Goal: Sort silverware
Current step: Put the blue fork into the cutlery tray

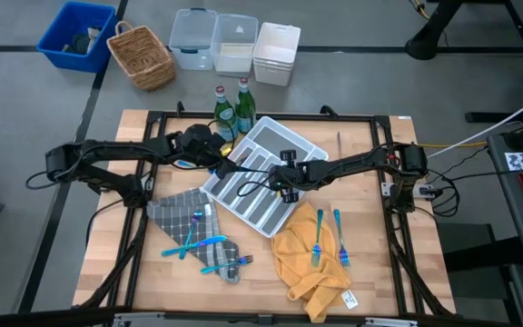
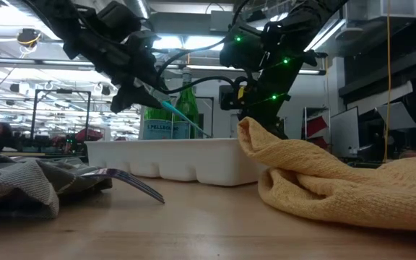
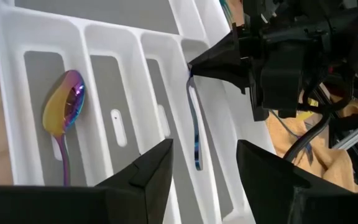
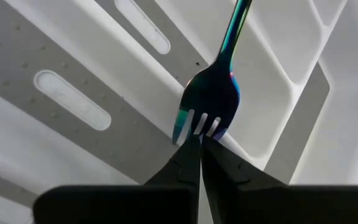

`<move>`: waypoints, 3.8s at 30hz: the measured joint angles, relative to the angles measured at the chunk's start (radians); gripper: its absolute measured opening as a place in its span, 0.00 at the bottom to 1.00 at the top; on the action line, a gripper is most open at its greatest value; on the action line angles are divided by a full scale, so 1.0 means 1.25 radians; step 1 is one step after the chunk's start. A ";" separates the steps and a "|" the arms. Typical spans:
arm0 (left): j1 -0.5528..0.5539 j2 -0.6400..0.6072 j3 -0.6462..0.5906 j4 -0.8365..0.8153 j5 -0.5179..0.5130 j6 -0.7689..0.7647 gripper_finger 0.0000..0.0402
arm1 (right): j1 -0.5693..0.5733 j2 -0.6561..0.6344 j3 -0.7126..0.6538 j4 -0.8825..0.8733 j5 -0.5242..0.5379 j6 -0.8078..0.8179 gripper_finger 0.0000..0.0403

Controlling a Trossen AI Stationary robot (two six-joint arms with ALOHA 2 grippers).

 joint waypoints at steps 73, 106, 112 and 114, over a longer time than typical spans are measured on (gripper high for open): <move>-0.439 0.245 0.010 0.231 -0.592 0.099 0.00 | 0.038 -0.256 0.000 -0.126 -0.041 0.371 0.05; -0.447 0.319 0.155 0.218 -0.410 0.180 0.25 | 0.038 -0.324 0.000 -0.133 -0.128 0.407 0.05; -0.373 0.142 0.155 -0.038 -0.413 0.181 0.25 | 0.038 -0.355 0.000 -0.152 -0.143 0.418 0.05; -0.340 0.078 0.156 -0.159 -0.413 0.181 0.25 | 0.038 -0.363 0.000 -0.151 -0.143 0.418 0.05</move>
